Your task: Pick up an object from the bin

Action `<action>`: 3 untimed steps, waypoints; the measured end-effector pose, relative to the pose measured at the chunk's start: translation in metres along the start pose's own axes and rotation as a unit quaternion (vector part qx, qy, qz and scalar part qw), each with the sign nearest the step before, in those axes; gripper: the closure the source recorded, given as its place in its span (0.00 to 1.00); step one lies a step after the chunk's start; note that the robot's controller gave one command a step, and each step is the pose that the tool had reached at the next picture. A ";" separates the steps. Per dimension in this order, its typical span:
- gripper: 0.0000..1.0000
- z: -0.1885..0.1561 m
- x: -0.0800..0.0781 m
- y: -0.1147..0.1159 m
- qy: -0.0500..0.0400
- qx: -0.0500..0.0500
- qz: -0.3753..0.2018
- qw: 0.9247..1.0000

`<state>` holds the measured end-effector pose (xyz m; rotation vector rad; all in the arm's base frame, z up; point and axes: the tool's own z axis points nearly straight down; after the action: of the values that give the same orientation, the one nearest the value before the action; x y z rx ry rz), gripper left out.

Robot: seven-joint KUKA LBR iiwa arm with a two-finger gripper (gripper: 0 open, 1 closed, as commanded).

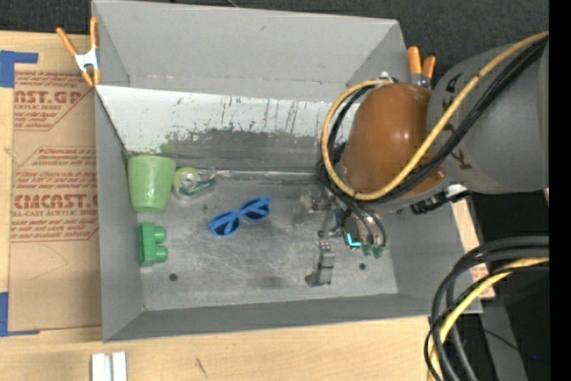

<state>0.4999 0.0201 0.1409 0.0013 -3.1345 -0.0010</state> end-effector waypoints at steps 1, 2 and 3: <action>0.00 0.045 -0.064 0.024 -0.004 -0.001 0.098 0.995; 0.00 -0.019 -0.084 0.013 -0.006 -0.002 0.330 0.944; 0.00 0.020 -0.084 0.025 -0.002 0.000 0.451 0.892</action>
Offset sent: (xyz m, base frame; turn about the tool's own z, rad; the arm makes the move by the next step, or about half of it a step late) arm 0.0638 0.0225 -0.0441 0.1983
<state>0.5842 0.0452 0.1207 -1.4148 -2.8023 0.0026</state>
